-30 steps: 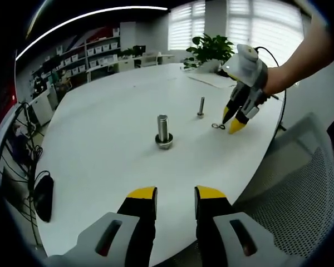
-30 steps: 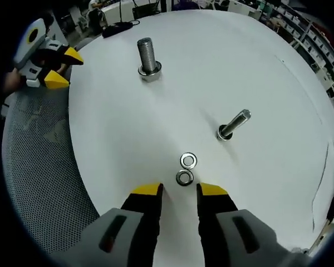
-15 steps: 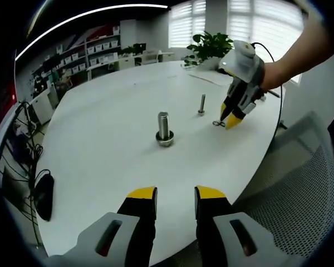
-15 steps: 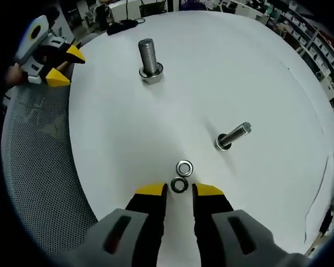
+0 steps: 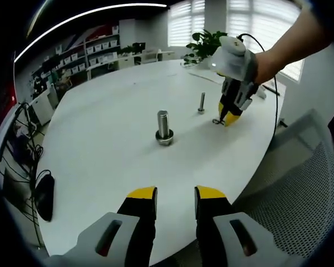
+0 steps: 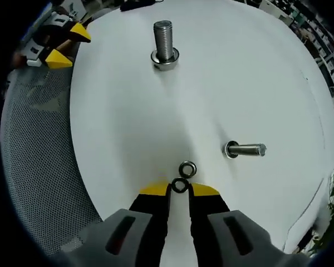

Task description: Place the washer onto the threaded stud by aligning its center hole with the stud, sliding it down to the base, and recovering from edge contact or off-axis alignment until the washer reaches the visible bottom stop.

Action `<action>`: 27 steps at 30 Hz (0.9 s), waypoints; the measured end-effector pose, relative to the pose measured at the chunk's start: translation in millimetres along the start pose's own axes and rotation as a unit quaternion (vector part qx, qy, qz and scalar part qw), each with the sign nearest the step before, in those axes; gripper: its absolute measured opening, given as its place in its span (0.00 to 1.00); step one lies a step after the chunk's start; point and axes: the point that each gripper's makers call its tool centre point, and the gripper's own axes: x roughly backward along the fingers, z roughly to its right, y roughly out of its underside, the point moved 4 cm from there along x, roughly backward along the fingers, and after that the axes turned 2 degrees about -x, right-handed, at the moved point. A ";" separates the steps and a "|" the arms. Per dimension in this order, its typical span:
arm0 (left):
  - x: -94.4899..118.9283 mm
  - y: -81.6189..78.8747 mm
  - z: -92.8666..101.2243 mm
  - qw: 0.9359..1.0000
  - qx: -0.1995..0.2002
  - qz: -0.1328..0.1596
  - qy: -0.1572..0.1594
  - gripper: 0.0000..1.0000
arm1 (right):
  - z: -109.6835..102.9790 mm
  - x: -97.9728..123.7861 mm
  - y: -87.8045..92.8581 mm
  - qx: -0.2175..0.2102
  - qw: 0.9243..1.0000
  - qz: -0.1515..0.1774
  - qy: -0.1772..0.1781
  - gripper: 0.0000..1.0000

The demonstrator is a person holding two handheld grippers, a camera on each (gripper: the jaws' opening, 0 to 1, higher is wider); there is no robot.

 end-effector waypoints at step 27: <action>1.6 -2.5 -1.6 1.000 0.003 0.009 0.000 0.25 | 3.7 0.4 1.2 -0.024 1.000 -0.017 -0.006 0.15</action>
